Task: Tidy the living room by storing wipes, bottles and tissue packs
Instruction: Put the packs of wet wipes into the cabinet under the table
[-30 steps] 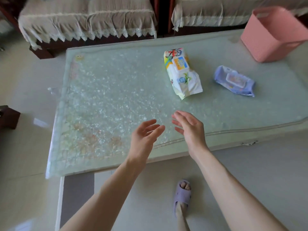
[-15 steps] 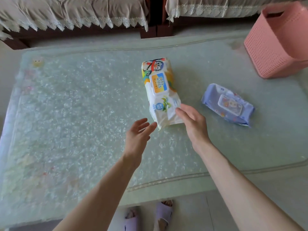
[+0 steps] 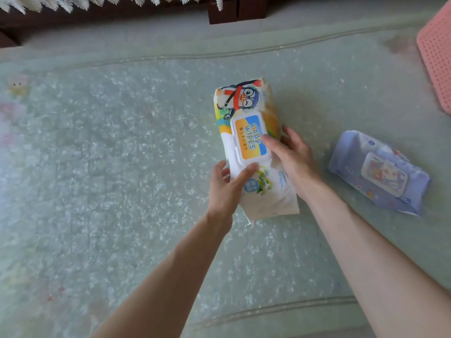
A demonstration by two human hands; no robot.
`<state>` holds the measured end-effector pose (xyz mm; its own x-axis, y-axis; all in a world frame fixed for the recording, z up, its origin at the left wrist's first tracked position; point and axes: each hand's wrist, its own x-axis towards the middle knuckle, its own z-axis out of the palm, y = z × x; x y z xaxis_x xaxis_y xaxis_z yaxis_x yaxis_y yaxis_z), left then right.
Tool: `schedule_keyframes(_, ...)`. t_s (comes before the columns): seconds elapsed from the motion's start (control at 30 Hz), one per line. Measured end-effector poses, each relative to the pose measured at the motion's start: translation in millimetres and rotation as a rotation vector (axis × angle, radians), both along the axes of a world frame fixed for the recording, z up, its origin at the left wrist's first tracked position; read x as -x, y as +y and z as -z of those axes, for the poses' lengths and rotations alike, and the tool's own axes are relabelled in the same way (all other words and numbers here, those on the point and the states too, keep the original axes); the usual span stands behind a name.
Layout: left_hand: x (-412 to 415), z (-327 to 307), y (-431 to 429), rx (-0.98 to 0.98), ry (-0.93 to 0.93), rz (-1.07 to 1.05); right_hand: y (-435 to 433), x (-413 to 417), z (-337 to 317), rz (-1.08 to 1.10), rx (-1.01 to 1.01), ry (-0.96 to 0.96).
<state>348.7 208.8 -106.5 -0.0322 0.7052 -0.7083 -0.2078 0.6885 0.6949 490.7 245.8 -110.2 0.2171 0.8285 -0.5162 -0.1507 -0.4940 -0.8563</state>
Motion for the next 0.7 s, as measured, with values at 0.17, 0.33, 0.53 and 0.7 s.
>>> schedule_keyframes(0.17,4.6,10.7,5.8,0.021,-0.039,0.002,12.6,-0.8,4.1,-0.038,0.005,0.041)
schedule_keyframes(0.33,9.9,9.4,11.6,0.066,-0.033,0.047,13.0,-3.3,2.9,-0.039,0.025,0.048)
schedule_keyframes(0.53,14.8,4.6,16.6,0.076,-0.072,0.117,12.7,-1.6,-6.3,-0.008,0.019,0.09)
schedule_keyframes(0.7,24.9,-0.1,1.8,0.036,-0.122,0.124,-1.5,9.3,-15.5,-0.039,-0.018,0.101)
